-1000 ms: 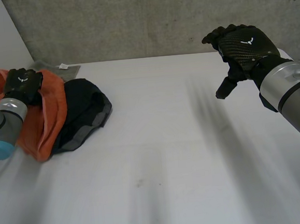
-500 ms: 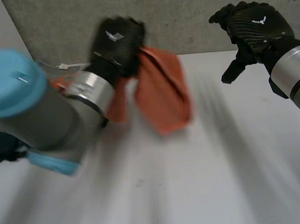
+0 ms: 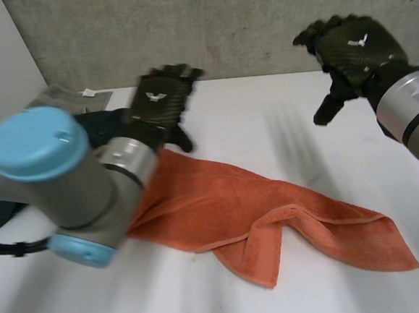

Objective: Fold the laundry.

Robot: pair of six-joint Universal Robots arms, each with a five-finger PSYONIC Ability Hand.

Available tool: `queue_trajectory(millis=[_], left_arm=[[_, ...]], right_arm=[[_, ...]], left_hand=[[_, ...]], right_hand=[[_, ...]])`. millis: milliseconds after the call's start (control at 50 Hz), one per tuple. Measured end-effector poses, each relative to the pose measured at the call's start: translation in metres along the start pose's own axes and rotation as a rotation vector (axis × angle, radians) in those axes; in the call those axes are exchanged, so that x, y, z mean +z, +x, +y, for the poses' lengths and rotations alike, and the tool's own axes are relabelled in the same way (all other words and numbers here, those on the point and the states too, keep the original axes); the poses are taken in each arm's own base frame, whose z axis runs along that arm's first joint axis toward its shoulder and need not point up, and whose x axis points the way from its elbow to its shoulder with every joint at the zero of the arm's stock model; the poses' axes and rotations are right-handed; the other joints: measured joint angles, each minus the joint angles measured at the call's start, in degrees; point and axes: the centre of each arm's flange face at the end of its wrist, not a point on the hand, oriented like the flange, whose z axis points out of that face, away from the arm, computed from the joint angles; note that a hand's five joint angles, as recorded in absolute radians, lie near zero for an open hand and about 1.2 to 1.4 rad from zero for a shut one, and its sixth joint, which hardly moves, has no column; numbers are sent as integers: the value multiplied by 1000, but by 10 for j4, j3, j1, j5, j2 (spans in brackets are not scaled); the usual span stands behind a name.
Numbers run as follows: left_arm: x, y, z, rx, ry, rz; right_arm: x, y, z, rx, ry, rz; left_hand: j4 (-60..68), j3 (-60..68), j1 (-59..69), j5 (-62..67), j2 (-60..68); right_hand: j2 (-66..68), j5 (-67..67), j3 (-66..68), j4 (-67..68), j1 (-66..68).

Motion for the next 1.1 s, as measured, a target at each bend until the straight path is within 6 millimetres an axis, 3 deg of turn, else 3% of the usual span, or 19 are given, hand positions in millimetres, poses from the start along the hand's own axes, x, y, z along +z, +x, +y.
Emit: queue_trajectory(millis=[80,160,200,240,360,520,560,580,620,640,680,820,880,1020,1100], left_arm=[[-2,-34,6,44,-30,-78],[-5,-63,21,87,-82,-137],[-6,-65,22,91,-89,-141],[-9,-79,34,128,-131,-153],[-10,-90,45,192,-173,-152],[-6,-115,52,225,-190,-201],[-5,-121,52,226,-190,-213],[-5,-125,53,226,-190,-223],[-4,-128,53,226,-190,-231],[-4,-130,53,226,-190,-235],[-4,-132,53,224,-192,-238],[-7,-129,56,217,-203,-227],[-9,-125,58,212,-207,-203],[-12,-118,63,205,-215,-150],[-13,-115,66,202,-222,-135]], right_arm=[[-2,-9,13,-45,-66,-39],[-10,-34,32,-90,-181,-144],[-11,-37,33,-92,-189,-155],[-22,-60,43,-102,-252,-244],[-39,-88,69,-106,-323,-333],[-39,-103,113,-142,-368,-342],[-37,-104,121,-156,-377,-332],[-35,-104,126,-167,-380,-322],[-32,-102,130,-178,-379,-304],[-30,-101,132,-183,-378,-293],[-26,-99,134,-194,-365,-263],[-9,-72,128,-233,-306,-125],[-2,-46,127,-274,-308,-50],[6,6,141,-390,-377,64],[7,19,146,-414,-396,89]], left_hand=[[0,0,0,0,0],[0,0,1,0,0],[0,0,1,0,0],[0,0,1,0,0],[0,0,1,0,0],[0,0,1,0,0],[0,0,1,0,0],[0,0,1,0,0],[0,0,1,0,0],[0,0,1,0,0],[0,0,1,0,0],[0,0,0,0,0],[0,0,0,0,0],[0,0,1,0,0],[0,0,1,0,0]], right_hand=[[0,0,0,0,0],[0,0,0,0,0],[0,0,0,0,0],[0,0,0,0,0],[0,0,0,0,0],[2,1,2,1,1],[82,85,89,77,84],[226,216,230,216,223],[226,216,230,216,223],[468,431,466,444,400],[540,518,542,532,437],[544,529,552,544,437],[544,529,552,544,437],[544,529,552,544,437],[530,520,539,531,434]])
